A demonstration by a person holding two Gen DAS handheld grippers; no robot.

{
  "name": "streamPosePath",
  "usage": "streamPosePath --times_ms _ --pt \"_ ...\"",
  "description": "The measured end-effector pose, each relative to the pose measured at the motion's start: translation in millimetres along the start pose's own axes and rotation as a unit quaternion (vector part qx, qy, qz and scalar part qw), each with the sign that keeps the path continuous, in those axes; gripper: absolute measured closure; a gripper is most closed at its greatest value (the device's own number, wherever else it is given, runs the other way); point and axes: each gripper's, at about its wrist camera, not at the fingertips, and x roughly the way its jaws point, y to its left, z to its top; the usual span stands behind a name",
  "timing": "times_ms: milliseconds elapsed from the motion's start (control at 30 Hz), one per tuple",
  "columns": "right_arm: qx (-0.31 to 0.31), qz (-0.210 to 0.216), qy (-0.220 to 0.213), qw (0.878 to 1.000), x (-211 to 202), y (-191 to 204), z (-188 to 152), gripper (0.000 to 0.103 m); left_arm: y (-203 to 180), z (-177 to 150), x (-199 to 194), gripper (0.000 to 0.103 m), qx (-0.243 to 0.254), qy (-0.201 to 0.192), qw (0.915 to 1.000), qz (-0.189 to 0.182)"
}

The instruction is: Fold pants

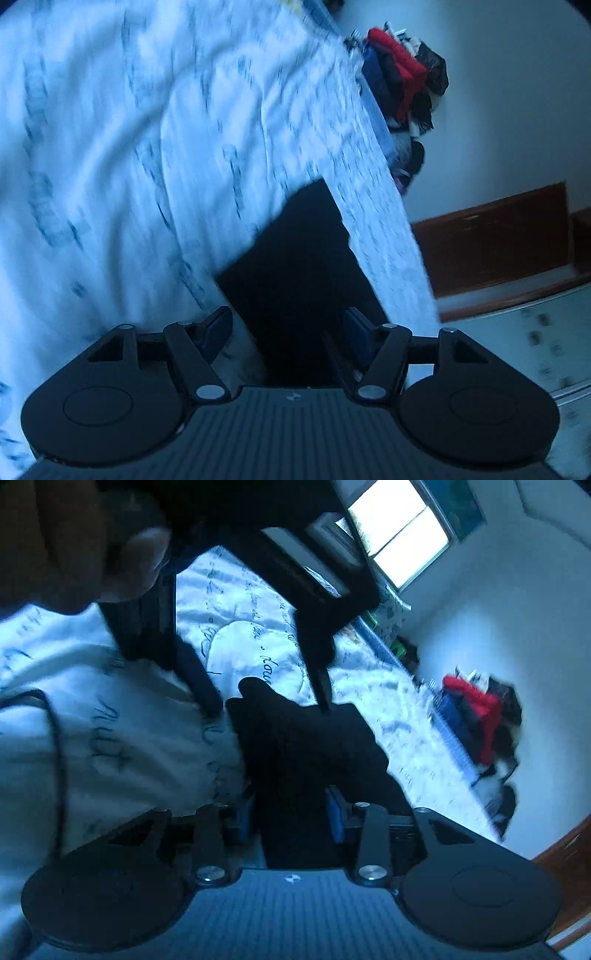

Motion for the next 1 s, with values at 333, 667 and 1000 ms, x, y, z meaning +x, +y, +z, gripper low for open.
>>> streamPosePath --times_ms 333,667,1000 --pt "0.236 0.100 -0.052 0.965 -5.2 -84.0 0.7 0.091 -10.8 20.7 54.2 0.043 -0.024 0.025 0.9976 -0.060" --pt "0.382 0.144 -0.010 0.913 3.8 -149.6 -30.8 0.090 -27.4 37.5 79.2 0.066 0.038 0.023 0.9990 0.005" --pt "0.427 0.140 0.025 0.893 34.9 -159.6 -43.8 0.089 -67.0 11.4 67.4 0.079 0.174 -0.037 0.9818 0.065"
